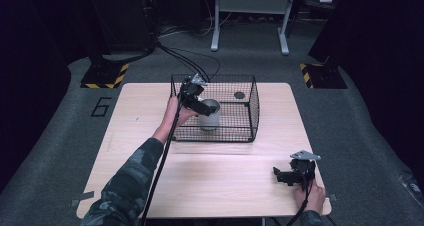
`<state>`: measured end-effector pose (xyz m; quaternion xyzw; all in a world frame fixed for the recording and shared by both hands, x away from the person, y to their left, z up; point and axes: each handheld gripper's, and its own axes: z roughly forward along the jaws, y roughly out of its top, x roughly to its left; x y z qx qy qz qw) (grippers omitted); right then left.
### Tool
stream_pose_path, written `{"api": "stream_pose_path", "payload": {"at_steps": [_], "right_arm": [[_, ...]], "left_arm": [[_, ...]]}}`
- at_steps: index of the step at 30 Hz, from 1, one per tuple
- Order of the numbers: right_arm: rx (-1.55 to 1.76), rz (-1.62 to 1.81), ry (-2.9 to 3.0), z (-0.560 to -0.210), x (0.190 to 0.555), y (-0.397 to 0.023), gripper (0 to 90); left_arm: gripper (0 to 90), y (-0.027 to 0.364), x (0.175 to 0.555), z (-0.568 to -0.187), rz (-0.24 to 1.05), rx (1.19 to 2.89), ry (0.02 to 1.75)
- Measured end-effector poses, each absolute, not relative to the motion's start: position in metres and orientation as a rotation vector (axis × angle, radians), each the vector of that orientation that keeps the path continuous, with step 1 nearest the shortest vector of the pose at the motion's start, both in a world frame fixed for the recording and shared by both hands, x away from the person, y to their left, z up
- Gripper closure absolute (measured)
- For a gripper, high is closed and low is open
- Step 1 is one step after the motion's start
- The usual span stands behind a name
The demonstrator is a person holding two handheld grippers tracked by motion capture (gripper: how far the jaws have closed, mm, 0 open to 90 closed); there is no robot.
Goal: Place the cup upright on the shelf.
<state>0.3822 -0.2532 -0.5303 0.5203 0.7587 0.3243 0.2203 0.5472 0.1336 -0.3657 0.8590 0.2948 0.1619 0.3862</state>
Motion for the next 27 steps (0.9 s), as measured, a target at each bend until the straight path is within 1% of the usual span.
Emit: {"api": "stream_pose_path", "payload": {"at_steps": [11,13,18,21,27], "right_arm": [[1.439,0.897,2.098,-0.530,0.382,-0.253,0.0],[1.439,0.897,2.098,-0.530,0.382,-0.253,0.0],[1.439,0.897,2.098,-0.530,0.382,-0.253,0.0],[1.439,0.897,2.098,-0.530,0.382,-0.253,0.0],[1.439,0.897,2.098,-0.530,0.382,-0.253,0.0]], "left_arm": [[0.1,0.158,0.511,-0.348,0.435,2.156,0.700],[0.1,0.166,0.498,-0.344,0.448,2.164,0.676],[0.1,0.178,0.482,-0.343,0.451,2.154,0.672],[0.1,0.192,0.467,-0.345,0.478,2.147,0.667],[0.1,0.211,0.445,-0.352,0.480,2.133,0.687]]}}
